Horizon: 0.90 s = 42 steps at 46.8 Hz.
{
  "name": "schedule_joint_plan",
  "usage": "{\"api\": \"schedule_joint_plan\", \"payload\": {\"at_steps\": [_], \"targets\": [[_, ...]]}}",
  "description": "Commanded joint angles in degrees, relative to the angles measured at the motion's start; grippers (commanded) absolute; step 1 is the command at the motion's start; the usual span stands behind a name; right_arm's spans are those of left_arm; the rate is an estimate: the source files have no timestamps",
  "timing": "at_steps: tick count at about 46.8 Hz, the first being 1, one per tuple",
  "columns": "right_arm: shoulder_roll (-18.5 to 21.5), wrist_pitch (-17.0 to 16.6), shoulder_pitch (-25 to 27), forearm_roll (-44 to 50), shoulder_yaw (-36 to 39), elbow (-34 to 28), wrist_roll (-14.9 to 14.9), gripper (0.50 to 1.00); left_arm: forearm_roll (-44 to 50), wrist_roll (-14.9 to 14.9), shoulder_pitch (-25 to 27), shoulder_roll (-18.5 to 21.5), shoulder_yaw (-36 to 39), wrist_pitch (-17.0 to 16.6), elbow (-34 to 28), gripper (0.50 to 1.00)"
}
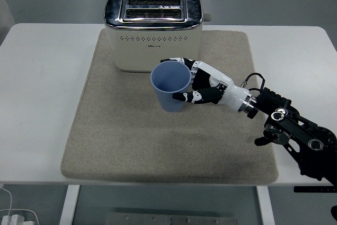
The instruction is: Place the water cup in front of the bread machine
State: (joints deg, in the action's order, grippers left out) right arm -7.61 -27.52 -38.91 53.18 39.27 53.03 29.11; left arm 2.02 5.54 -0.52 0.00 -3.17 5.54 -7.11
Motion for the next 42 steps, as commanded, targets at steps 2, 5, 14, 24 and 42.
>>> {"api": "schedule_joint_plan", "payload": {"at_steps": [2,5,14,24,42], "targets": [[2.24,1.51,-1.34,-0.01,-0.16,-1.26,-1.60,0.725,0.00,0.00,0.00,0.00,0.00,0.00,-0.01,1.000],[3.12,2.56,-1.87,-0.01,-0.16,-2.05,-2.56,0.725,0.00,0.00,0.00,0.00,0.00,0.00,-0.01,1.000],[5.93,5.20,-2.84,0.08,-0.16,-3.19,-5.29,0.729,0.00,0.00,0.00,0.00,0.00,0.00,0.08,1.000],[7.61,8.45,-2.84,0.08,-0.95,-3.98,-7.14,0.742,0.00,0.00,0.00,0.00,0.00,0.00,-0.01,1.000],[7.61,11.09,-2.22,-0.62,-1.31,-6.88,-7.14,0.770,0.00,0.00,0.00,0.00,0.00,0.00,-0.01,1.000]]}}
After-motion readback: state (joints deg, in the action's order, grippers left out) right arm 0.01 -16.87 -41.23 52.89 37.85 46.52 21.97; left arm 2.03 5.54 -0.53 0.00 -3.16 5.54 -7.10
